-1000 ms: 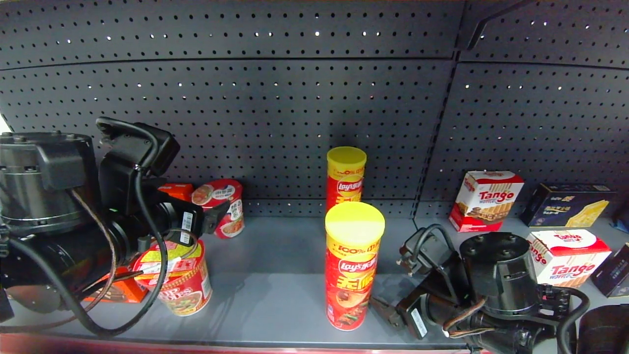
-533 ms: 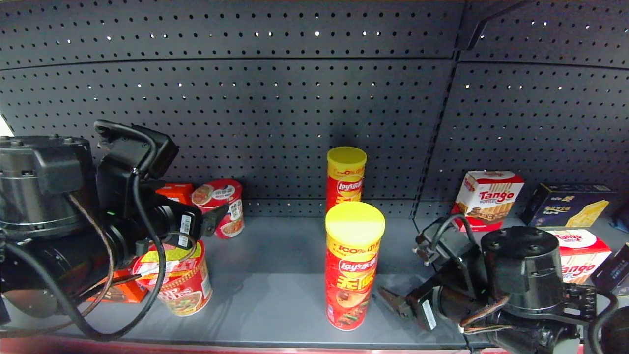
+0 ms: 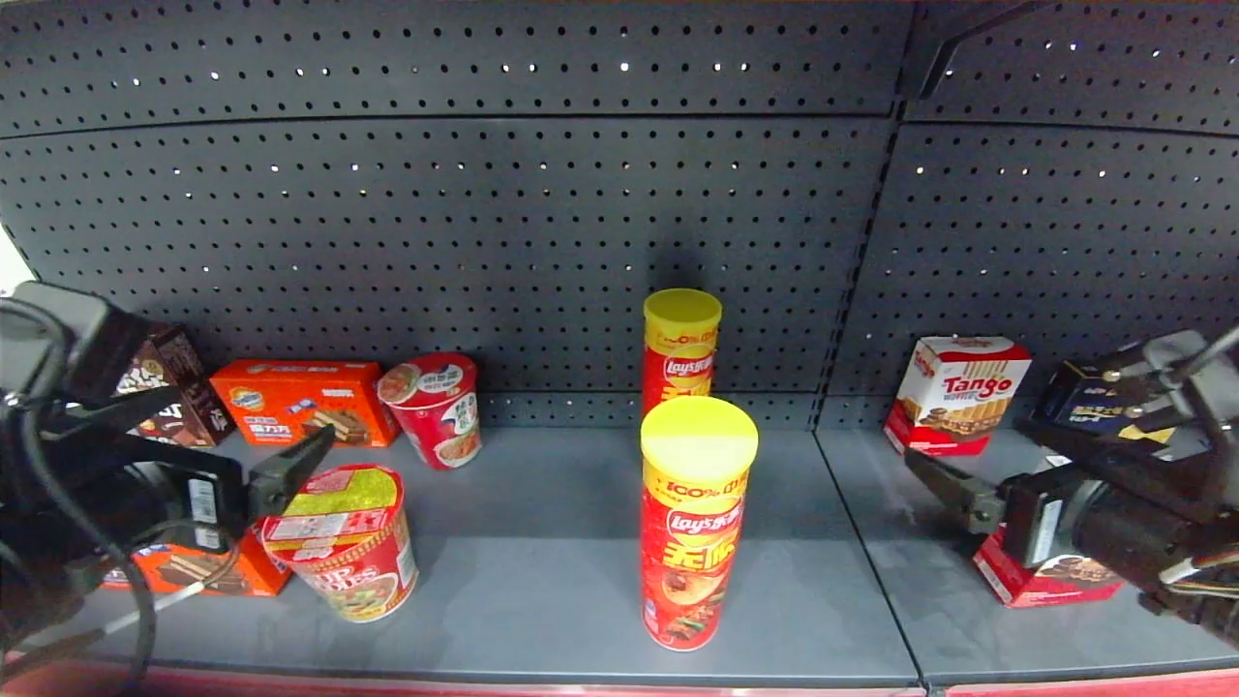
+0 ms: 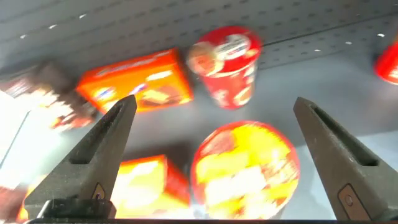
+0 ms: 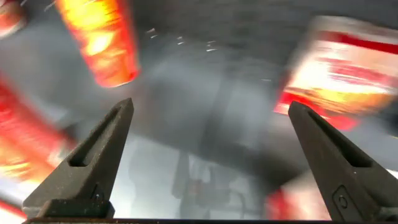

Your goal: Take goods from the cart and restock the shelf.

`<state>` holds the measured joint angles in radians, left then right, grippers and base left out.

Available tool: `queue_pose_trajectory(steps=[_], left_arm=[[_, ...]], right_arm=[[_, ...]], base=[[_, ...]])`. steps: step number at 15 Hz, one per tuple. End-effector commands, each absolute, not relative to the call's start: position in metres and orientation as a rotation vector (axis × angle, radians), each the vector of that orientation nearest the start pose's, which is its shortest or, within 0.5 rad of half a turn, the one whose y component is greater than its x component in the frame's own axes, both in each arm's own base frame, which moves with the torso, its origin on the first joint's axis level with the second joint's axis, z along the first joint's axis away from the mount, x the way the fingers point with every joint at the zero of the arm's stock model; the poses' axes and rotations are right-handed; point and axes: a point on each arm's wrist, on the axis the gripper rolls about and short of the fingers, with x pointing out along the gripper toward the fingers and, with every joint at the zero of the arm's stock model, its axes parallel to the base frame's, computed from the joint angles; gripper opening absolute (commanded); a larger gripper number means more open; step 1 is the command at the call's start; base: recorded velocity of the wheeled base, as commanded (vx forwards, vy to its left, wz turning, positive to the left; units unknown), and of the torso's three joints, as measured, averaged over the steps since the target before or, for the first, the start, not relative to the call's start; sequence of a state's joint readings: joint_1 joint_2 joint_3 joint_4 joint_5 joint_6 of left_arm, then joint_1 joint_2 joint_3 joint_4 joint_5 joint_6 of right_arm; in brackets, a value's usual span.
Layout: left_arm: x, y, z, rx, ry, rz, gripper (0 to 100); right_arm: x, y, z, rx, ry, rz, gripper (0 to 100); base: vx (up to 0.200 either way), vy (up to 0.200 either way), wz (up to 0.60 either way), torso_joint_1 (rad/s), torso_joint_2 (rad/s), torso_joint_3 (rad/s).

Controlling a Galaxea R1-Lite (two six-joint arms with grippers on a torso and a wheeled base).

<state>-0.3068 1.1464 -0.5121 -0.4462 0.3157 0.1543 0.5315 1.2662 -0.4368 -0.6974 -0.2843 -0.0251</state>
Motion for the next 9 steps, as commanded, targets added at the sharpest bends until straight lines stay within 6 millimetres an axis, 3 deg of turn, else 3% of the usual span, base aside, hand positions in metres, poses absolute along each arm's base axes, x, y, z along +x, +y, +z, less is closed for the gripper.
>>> queue_pose_trajectory(steps=[1,4,7,8,9], left_arm=[[0.117,-0.015,0.211,0.176,0.101,0.103,100],[0.091,-0.002,0.203,0.16,0.061,0.203,100],[0.055,0.007,0.171,0.159,0.058,0.317,100],[0.054,0.007,0.171,0.159,0.055,0.319,100],[0.039,0.008,0.154,0.159,0.059,0.351,100]], right_arm=[[0.129,0.039,0.211,-0.001,-0.018,0.055,100],[0.107,0.012,0.212,0.058,-0.087,-0.107,100],[0.075,0.001,0.184,0.054,-0.087,-0.19,100],[0.074,0.001,0.183,0.054,-0.085,-0.192,100],[0.062,-0.004,0.169,0.049,-0.086,-0.241,100]], base=[[0.0,0.0,0.0,0.0,0.0,0.0],[0.0,0.0,0.0,0.0,0.0,0.0],[0.0,0.0,0.0,0.0,0.0,0.0],[0.0,0.0,0.0,0.0,0.0,0.0],[0.0,0.0,0.0,0.0,0.0,0.0]])
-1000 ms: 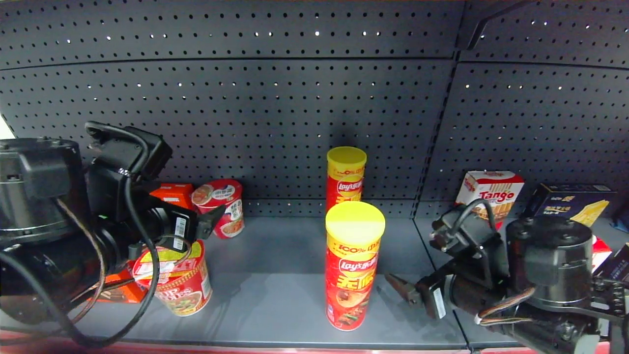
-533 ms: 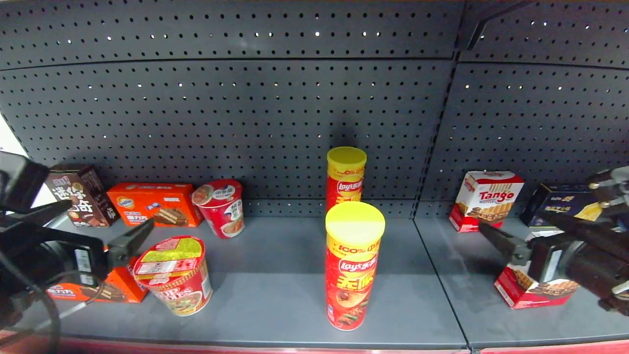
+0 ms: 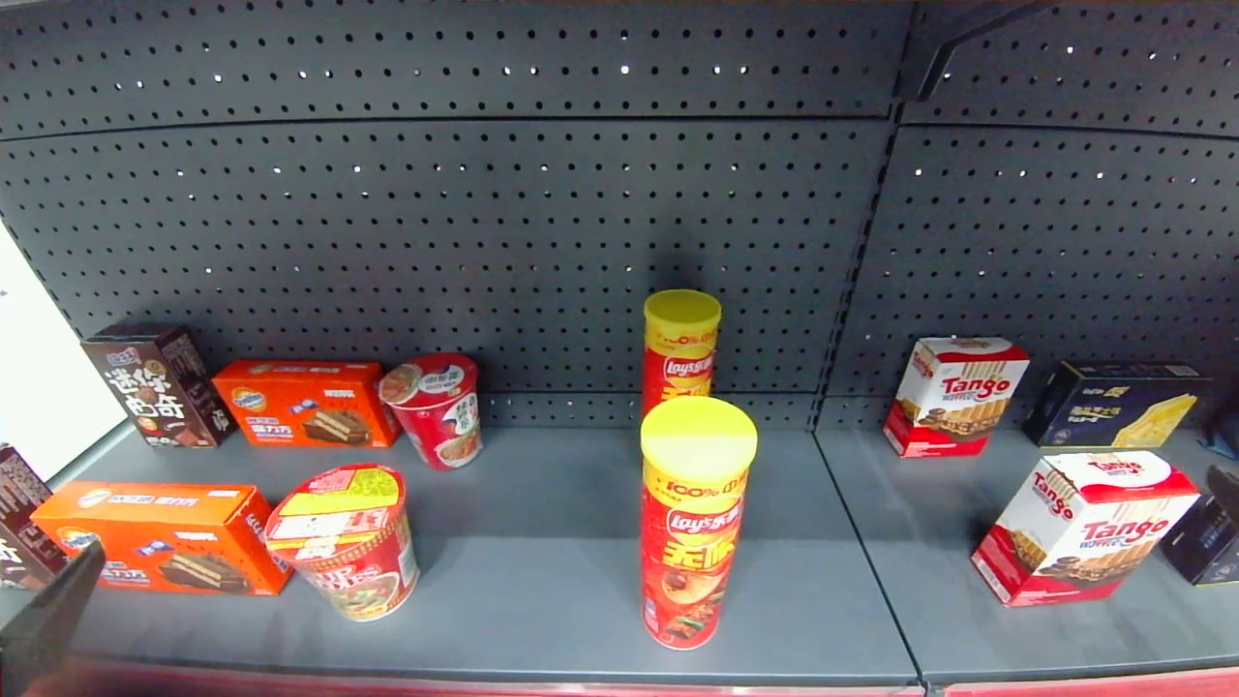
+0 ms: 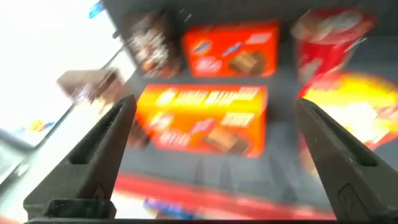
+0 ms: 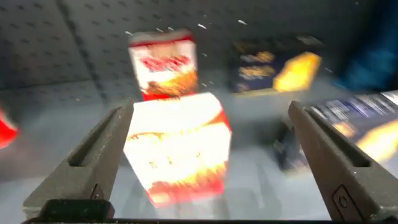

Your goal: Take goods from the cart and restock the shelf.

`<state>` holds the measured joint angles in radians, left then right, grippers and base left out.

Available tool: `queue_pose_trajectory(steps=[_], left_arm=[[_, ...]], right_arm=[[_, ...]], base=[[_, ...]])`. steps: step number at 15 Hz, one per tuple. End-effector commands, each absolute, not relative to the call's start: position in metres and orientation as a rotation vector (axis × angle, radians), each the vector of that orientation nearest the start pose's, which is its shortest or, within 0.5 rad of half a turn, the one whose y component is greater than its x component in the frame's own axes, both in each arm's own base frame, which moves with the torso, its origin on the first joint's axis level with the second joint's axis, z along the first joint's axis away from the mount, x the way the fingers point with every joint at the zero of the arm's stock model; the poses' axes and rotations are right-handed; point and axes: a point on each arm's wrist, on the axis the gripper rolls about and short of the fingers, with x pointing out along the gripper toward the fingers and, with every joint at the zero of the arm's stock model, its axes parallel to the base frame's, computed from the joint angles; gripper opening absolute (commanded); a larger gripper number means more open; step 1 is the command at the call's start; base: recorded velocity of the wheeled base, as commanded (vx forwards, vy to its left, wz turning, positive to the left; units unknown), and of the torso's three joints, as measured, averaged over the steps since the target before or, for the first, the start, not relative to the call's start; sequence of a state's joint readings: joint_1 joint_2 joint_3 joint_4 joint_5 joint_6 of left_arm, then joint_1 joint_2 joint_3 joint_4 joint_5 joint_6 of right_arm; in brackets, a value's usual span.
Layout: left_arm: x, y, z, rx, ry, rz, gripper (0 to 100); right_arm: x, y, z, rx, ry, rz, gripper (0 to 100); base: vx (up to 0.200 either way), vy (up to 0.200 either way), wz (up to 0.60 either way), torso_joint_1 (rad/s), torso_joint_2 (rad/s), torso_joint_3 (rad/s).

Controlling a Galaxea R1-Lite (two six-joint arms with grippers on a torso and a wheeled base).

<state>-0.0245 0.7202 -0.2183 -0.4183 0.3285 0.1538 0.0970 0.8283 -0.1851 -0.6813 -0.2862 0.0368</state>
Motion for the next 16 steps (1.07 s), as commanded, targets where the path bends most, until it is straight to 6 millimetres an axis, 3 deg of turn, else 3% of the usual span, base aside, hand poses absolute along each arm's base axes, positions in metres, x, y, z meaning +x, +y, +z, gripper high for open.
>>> queue_pose_trajectory(steps=[1,6,8,10,13,14,16], left_arm=[[0.023,0.008,0.142,0.158,0.066,0.363,100],[-0.022,0.007,0.111,0.16,0.049,0.28,100],[-0.027,0.007,0.102,0.155,0.042,0.234,100],[-0.027,0.005,0.101,0.102,0.019,0.156,100],[-0.019,0.004,0.089,0.06,-0.026,0.111,100],[-0.018,0.004,0.086,0.066,-0.025,0.111,100],[-0.018,0.004,0.085,0.069,-0.015,0.103,100]], right_arm=[[0.05,-0.006,0.155,0.046,-0.088,-0.273,100],[0.026,-0.004,0.137,0.008,-0.111,-0.192,100],[0.017,-0.004,0.13,0.005,-0.09,-0.146,100],[-0.002,-0.006,0.112,-0.003,-0.042,-0.141,100],[-0.022,-0.007,0.088,-0.009,-0.018,-0.308,100],[-0.025,-0.007,0.082,-0.01,-0.04,-0.307,100],[-0.024,-0.003,0.082,-0.017,-0.045,-0.137,100]], base=[[0.0,0.0,0.0,0.0,0.0,0.0],[0.0,0.0,0.0,0.0,0.0,0.0],[0.0,0.0,0.0,0.0,0.0,0.0],[0.0,0.0,0.0,0.0,0.0,0.0],[0.0,0.0,0.0,0.0,0.0,0.0],[0.0,0.0,0.0,0.0,0.0,0.0],[0.0,0.0,0.0,0.0,0.0,0.0]])
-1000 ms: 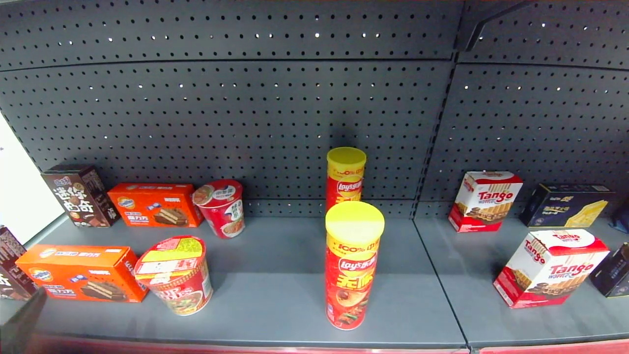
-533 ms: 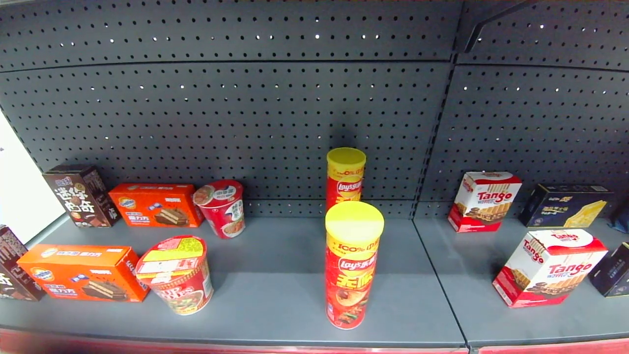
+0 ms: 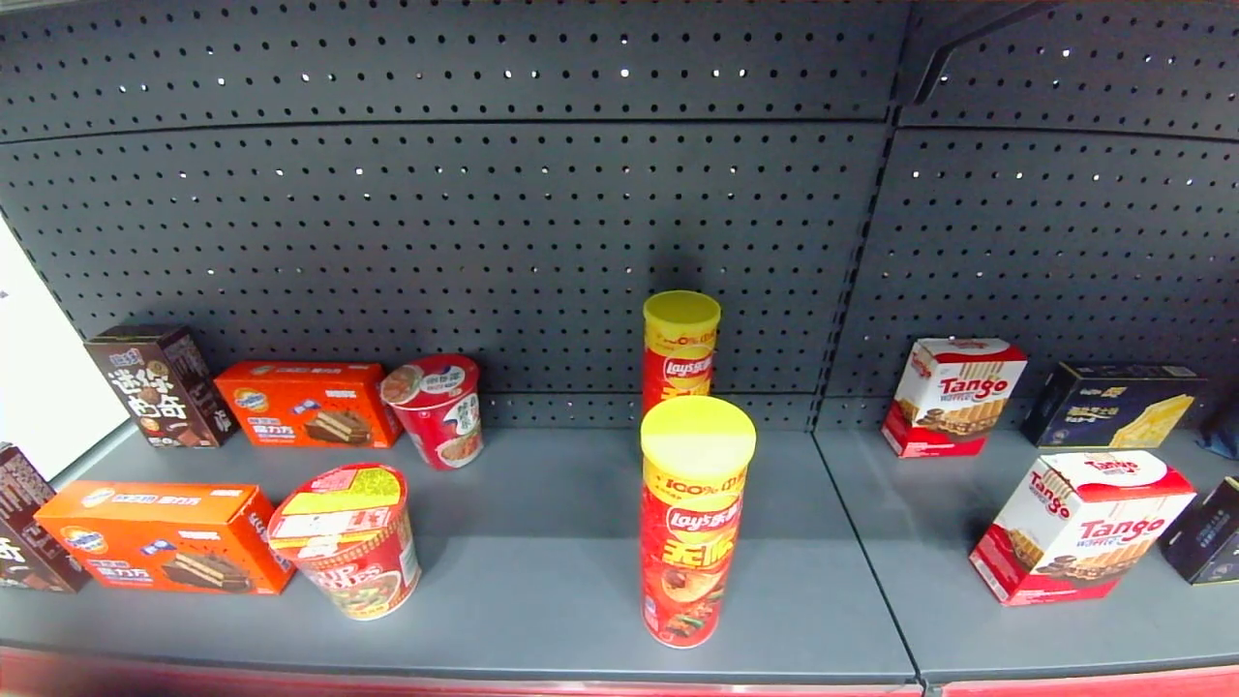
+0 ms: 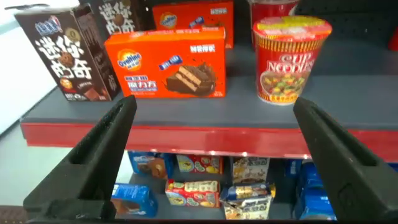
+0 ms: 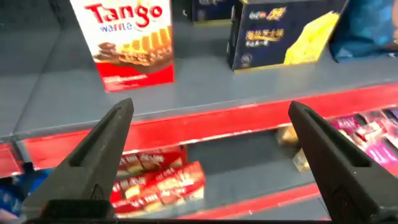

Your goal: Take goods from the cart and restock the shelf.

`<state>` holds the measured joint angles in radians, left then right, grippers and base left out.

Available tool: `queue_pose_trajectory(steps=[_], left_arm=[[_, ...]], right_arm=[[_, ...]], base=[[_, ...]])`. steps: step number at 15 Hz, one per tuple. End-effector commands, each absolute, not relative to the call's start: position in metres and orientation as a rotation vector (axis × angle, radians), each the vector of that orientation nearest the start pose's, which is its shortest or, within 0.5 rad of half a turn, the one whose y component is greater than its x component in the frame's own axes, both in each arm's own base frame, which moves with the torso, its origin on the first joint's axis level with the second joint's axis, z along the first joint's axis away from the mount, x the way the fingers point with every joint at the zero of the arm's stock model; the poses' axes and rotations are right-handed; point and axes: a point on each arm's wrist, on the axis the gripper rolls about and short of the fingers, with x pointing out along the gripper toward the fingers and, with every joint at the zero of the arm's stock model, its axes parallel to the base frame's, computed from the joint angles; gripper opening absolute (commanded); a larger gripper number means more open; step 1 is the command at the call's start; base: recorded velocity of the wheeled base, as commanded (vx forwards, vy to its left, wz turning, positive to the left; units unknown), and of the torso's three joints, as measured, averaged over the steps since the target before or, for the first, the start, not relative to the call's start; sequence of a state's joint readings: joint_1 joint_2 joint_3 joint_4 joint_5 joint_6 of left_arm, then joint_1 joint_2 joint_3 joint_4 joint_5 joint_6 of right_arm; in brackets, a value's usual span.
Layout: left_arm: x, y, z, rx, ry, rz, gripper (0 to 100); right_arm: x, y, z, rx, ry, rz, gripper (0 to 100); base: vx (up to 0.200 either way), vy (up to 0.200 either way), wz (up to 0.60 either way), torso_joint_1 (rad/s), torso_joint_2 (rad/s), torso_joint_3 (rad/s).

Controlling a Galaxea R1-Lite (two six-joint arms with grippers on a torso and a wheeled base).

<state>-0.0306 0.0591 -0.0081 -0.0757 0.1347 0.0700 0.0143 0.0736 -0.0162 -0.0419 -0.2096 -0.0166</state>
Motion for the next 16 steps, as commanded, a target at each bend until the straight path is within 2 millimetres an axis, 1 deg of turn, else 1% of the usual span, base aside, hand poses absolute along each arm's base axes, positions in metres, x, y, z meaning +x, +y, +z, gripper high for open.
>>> queue_pose_trajectory(steps=[1,2,3,5,6,8,10,16], left_arm=[[-0.0183,0.0036,0.083,0.069,0.0,0.103,100],[-0.0183,0.0035,0.0816,0.067,0.014,0.101,100],[-0.0183,0.0033,0.0812,0.061,0.017,0.092,100],[-0.0183,0.0029,0.0806,0.021,0.021,0.075,100],[-0.0189,0.0028,0.0772,-0.003,0.046,0.081,100],[-0.0216,0.0022,0.0758,-0.026,0.025,0.094,100],[-0.0216,0.0015,0.0758,-0.024,0.025,0.054,100],[-0.0219,0.0017,0.0761,-0.032,0.008,0.071,100]], right_arm=[[-0.0237,-0.0009,0.0819,-0.031,-0.044,-0.045,100],[-0.023,0.0017,0.0789,-0.053,-0.032,0.07,100],[-0.0229,0.0022,0.0777,-0.055,-0.024,0.095,100],[-0.0229,0.0016,0.0763,-0.013,-0.008,0.069,100],[-0.0228,0.0011,0.0761,0.008,-0.006,0.046,100],[-0.0228,0.001,0.0761,0.004,-0.006,0.04,100],[-0.0228,0.001,0.0761,0.004,-0.006,0.043,100],[-0.0228,0.001,0.0761,0.004,-0.006,0.043,100]], base=[[0.0,0.0,0.0,0.0,0.0,0.0],[0.0,0.0,0.0,0.0,0.0,0.0],[0.0,0.0,0.0,0.0,0.0,0.0],[0.0,0.0,0.0,0.0,0.0,0.0],[0.0,0.0,0.0,0.0,0.0,0.0],[0.0,0.0,0.0,0.0,0.0,0.0],[0.0,0.0,0.0,0.0,0.0,0.0],[0.0,0.0,0.0,0.0,0.0,0.0]])
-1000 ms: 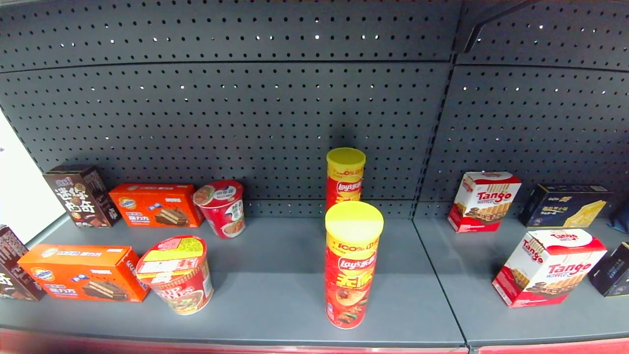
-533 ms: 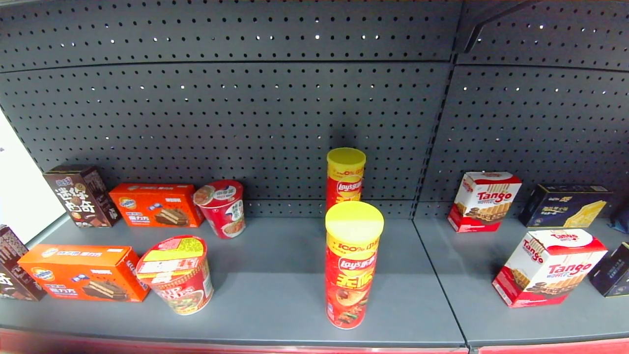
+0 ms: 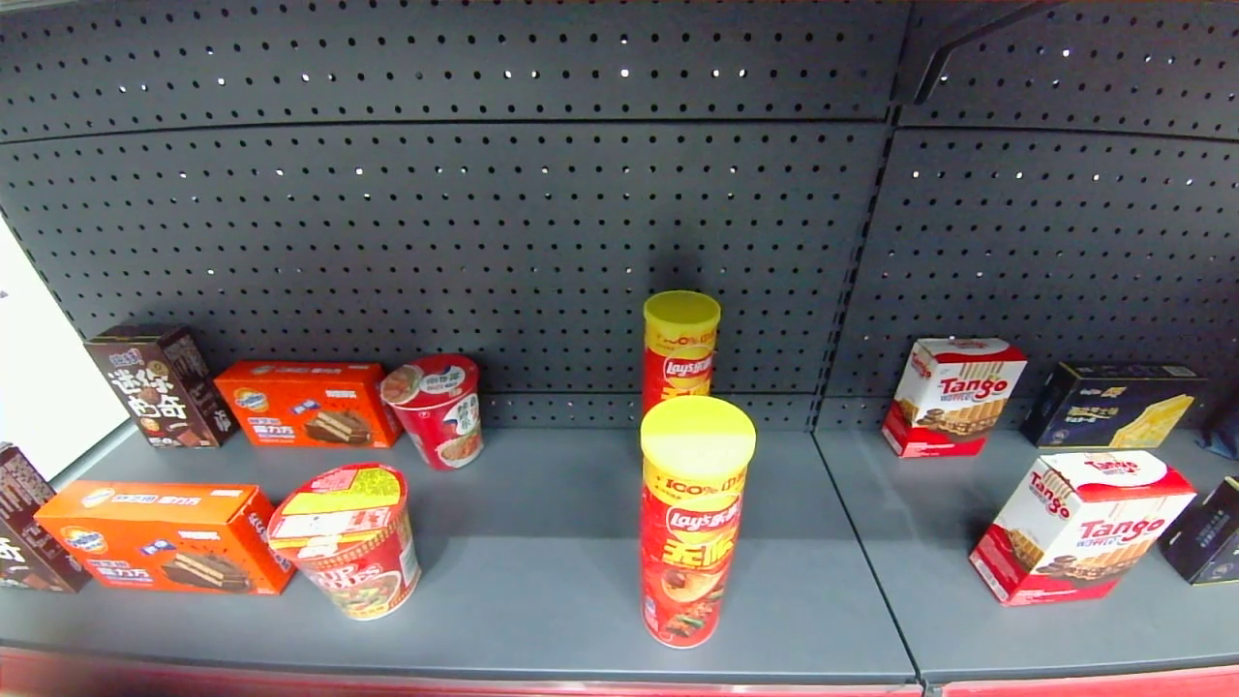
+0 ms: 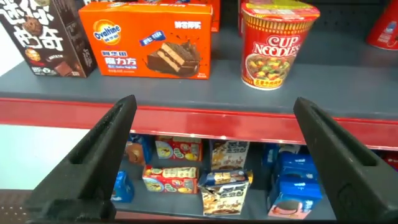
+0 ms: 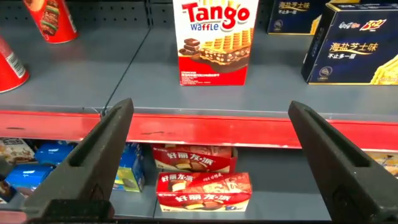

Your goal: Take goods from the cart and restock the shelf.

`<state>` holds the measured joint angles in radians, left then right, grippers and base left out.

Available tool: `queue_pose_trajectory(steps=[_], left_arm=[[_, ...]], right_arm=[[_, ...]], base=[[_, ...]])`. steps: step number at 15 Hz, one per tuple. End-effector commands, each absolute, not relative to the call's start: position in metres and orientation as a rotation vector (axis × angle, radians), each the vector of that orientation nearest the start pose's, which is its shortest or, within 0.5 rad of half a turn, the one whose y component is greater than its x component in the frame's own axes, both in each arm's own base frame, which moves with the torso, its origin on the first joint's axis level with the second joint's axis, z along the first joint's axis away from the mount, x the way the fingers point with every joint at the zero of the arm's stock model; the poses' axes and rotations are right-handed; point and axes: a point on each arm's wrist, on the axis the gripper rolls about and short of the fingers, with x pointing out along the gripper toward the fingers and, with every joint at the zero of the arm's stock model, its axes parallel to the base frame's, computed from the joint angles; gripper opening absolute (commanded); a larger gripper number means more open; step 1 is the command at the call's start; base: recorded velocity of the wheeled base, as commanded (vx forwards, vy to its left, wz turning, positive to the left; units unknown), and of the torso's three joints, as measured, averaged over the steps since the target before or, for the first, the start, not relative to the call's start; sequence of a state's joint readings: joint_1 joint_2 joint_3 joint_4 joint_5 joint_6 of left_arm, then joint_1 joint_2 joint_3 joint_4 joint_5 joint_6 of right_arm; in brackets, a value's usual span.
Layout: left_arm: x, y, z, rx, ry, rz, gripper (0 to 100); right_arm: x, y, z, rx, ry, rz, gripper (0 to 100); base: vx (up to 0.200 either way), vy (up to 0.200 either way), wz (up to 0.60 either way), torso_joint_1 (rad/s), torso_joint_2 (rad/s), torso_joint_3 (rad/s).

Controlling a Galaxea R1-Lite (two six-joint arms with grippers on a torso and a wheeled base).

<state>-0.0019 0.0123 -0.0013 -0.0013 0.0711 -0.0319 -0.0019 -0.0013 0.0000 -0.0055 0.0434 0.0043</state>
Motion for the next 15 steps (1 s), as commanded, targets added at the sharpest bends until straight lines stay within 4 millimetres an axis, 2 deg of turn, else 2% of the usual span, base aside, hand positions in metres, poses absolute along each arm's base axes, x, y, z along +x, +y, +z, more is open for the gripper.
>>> queue_pose_trajectory(steps=[1,5,7,13,15], left_arm=[[-0.022,0.0017,0.076,-0.03,0.007,0.071,100],[-0.022,0.0017,0.076,-0.018,0.007,0.074,100],[-0.022,0.0013,0.0759,-0.012,0.009,0.054,100],[-0.0219,0.0013,0.0758,0.031,0.013,0.055,100],[-0.022,0.0013,0.0757,0.019,0.011,0.055,100]], right_arm=[[-0.0228,0.001,0.0761,0.004,-0.006,0.043,100],[-0.0228,0.001,0.0761,0.004,-0.006,0.043,100],[-0.0228,0.001,0.0761,0.004,-0.006,0.043,100],[-0.0228,0.001,0.0761,0.004,-0.006,0.043,100],[-0.0228,0.001,0.0761,0.004,-0.006,0.043,100]], base=[[0.0,0.0,0.0,0.0,0.0,0.0],[0.0,0.0,0.0,0.0,0.0,0.0],[-0.2,0.0,0.0,0.002,0.0,0.0],[0.0,0.0,0.0,0.0,0.0,0.0],[0.0,-0.1,0.0,-0.001,0.0,0.006]])
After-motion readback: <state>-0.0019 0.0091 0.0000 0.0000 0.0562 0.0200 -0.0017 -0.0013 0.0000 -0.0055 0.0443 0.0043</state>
